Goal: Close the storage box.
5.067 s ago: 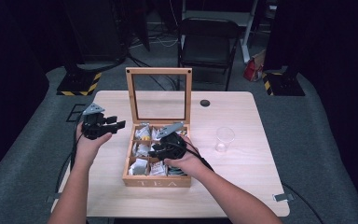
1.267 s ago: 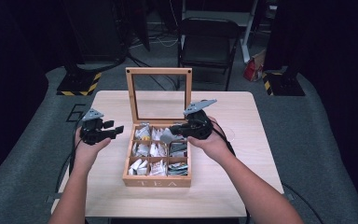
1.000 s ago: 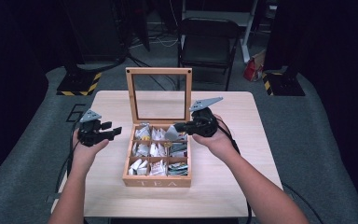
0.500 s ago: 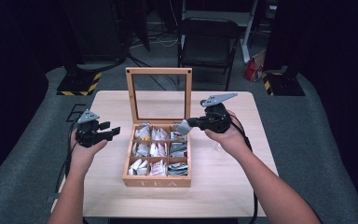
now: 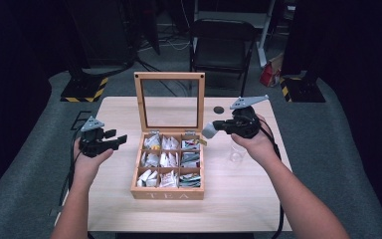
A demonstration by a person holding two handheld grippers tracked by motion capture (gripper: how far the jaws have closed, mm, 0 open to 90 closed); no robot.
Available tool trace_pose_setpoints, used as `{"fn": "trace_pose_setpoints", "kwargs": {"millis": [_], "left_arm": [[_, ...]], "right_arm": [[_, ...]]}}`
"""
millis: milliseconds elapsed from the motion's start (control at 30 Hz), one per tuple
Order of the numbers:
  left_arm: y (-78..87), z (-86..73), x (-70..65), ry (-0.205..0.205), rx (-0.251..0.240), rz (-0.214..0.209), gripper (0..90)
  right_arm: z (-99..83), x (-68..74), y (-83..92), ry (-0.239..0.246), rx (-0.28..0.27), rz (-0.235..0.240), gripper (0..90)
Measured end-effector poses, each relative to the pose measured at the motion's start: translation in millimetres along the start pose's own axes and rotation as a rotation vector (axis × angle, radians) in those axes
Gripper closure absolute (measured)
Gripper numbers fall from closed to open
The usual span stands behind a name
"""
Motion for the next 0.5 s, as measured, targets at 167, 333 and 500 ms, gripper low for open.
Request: {"fn": "trace_pose_setpoints", "kwargs": {"millis": [167,333,500], "left_arm": [[0.4,-1.4,0.9,-0.004,0.007,0.001,44.8],[-0.2,-1.5,2.1,0.001,0.002,0.005,44.8],[1.7,-2.0,3.9,0.011,0.001,0.012,44.8]], "right_arm": [[-0.6,-8.5,6.1,-0.011,-0.008,-0.018,90.0],[-3.4,-15.9,10.5,-0.013,0.001,-0.041,90.0],[-9.2,-28.8,17.3,-0.038,-0.005,-0.073,90.0]]}}
Point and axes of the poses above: each handheld gripper's, and its own axes: y roughly backward along the jaws, z roughly out of its top, x roughly to its left, the point moved 7 cm from there along -y, roughly forward along the jaws, and after that the axes turned 5 degrees about -y, right-handed, at the moved point
